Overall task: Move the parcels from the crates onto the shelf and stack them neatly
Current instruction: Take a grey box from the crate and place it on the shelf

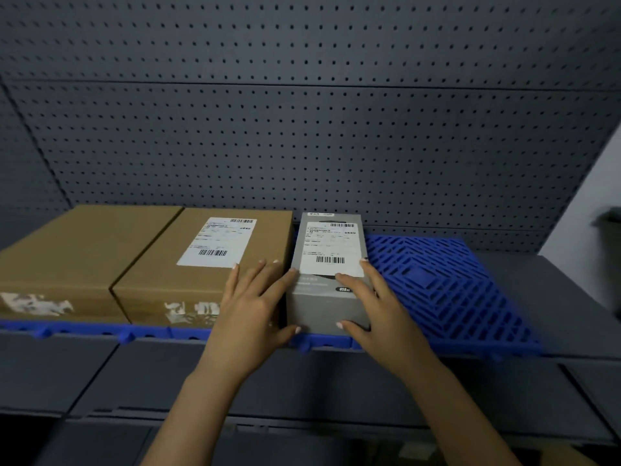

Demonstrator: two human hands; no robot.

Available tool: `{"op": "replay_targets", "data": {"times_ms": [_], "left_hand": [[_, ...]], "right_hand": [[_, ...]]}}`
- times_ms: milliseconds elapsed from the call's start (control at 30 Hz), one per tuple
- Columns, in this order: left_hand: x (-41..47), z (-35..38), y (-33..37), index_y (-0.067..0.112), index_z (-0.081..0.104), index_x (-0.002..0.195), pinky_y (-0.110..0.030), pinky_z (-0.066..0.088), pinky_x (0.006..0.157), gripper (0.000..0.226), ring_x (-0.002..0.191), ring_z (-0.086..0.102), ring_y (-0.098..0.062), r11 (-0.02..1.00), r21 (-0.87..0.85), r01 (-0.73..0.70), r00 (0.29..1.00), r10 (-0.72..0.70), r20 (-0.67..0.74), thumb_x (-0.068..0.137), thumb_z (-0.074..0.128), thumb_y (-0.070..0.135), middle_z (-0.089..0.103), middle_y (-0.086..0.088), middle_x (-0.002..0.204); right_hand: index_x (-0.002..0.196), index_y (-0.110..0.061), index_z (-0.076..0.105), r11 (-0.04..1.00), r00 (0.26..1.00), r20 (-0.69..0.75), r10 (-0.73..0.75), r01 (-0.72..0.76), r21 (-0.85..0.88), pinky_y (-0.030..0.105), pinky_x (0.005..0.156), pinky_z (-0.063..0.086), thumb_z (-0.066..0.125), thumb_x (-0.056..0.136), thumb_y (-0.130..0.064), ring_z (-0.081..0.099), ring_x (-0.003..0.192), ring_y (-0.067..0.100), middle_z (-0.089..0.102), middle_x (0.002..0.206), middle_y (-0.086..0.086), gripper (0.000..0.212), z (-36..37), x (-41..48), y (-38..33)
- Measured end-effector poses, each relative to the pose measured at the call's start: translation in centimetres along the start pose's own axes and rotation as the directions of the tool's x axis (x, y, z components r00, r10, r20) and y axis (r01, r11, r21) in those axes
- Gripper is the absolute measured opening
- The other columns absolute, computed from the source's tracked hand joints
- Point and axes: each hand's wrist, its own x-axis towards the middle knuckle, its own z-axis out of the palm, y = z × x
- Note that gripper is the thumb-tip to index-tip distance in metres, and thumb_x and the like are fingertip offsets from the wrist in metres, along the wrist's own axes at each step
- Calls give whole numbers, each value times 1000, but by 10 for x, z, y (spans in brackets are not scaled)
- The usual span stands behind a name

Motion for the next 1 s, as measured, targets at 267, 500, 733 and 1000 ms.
{"op": "replay_targets", "data": {"times_ms": [267, 500, 733, 1000], "left_hand": [[-9, 2, -19, 22, 41, 145, -37, 18, 116, 94, 138, 37, -25, 993, -105, -58, 996, 64, 55, 64, 86, 36, 39, -7, 150], [-12, -3, -26, 19, 41, 145, -32, 15, 115, 92, 138, 38, -21, 985, -115, -132, 989, 139, 52, 65, 85, 28, 39, -6, 151], [-13, -2, -27, 18, 38, 147, -32, 14, 116, 93, 139, 35, -21, 983, -98, -152, 985, 159, 63, 66, 84, 26, 37, -6, 151], [-12, -4, -23, 18, 37, 147, -31, 11, 116, 89, 140, 34, -21, 987, -96, -126, 989, 133, 72, 69, 80, 20, 36, -6, 152]], "right_hand": [[140, -45, 32, 999, 998, 52, 44, -45, 10, 23, 103, 31, 68, 88, -29, 12, 143, 7, -6, 158, -20, 65, 0, -1, -14], [140, -42, 32, 998, 994, 85, 62, -61, -22, 29, 109, 28, 70, 86, -30, 13, 142, 4, -5, 160, -17, 67, -3, 2, -20], [143, -39, 29, 996, 994, 84, 63, -58, -61, 22, 104, 21, 68, 88, -31, 14, 144, 11, -5, 160, -14, 68, -3, 2, -21], [145, -41, 25, 996, 995, 93, 33, -25, -84, 38, 114, 22, 67, 88, -33, 4, 147, 15, -5, 161, -10, 71, -3, 5, -14]]}}
